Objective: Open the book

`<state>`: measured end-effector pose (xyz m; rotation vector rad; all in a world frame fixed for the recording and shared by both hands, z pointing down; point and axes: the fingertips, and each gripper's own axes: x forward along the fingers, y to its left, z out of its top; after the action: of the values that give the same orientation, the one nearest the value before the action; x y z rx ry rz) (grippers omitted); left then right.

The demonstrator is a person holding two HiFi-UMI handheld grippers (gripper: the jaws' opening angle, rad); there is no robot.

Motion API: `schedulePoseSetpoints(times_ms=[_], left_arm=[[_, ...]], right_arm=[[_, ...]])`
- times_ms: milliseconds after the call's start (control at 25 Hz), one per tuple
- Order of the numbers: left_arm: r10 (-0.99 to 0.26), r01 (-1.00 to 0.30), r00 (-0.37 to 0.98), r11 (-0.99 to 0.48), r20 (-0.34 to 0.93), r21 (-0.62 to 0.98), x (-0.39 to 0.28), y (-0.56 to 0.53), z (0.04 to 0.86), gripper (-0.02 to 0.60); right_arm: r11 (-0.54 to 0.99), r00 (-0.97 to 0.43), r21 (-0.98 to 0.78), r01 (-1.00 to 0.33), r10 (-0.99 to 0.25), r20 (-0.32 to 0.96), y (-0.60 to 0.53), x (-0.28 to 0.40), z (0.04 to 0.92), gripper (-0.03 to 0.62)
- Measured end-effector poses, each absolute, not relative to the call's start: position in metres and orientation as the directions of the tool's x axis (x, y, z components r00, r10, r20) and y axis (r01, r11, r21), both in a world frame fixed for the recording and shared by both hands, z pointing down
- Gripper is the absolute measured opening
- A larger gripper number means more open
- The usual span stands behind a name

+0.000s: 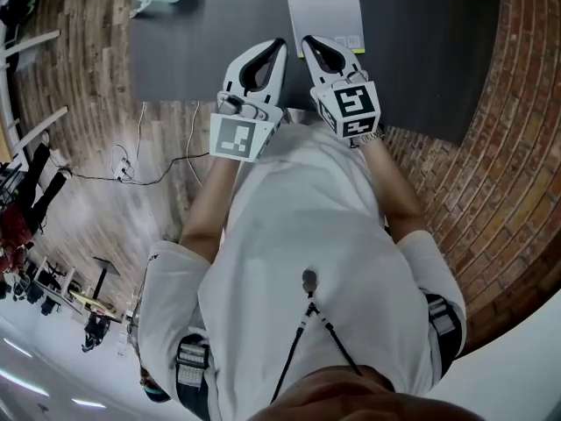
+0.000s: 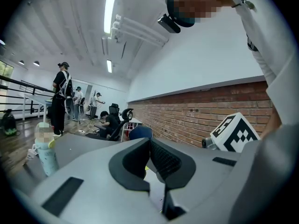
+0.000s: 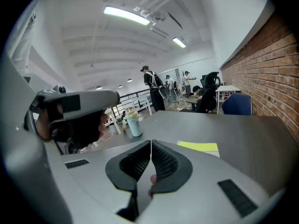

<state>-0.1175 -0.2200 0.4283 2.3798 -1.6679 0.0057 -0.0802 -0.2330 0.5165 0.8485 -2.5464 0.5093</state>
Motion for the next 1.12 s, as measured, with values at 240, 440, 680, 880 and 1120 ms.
schedulePoseSetpoints(times_ms=[240,440,680,880,1120], left_arm=[[-0.941,-0.927,0.322,-0.29,0.108,0.236,-0.122,-0.228,0.424,0.023],[-0.936,-0.924,0.331,-0.296,0.118,0.242,-0.126,-0.228,0.434,0.023],[-0.922,-0.914,0.359,-0.316,0.144,0.256,-0.118,-0.228,0.443,0.023],[-0.915,-0.908,0.376,-0.331,0.149,0.257,-0.113,-0.228,0.449,0.023],[-0.912,-0.907,0.379,-0.332,0.158,0.259,-0.119,-0.233,0.454,0.022]], right_arm=[[0.75,-0.688,-0.203,-0.63,-0.418,0.593,-0.221,-0.079,0.573,0.038],[0.753,-0.626,-0.177,-0.634,-0.365,0.689,-0.208,-0.075,0.626,0.038],[0.768,-0.588,-0.16,-0.62,-0.32,0.743,-0.198,-0.072,0.655,0.038],[0.767,-0.557,-0.134,-0.628,-0.323,0.765,-0.195,-0.069,0.669,0.038],[0.771,-0.536,-0.12,-0.625,-0.312,0.785,-0.196,-0.071,0.683,0.04]])
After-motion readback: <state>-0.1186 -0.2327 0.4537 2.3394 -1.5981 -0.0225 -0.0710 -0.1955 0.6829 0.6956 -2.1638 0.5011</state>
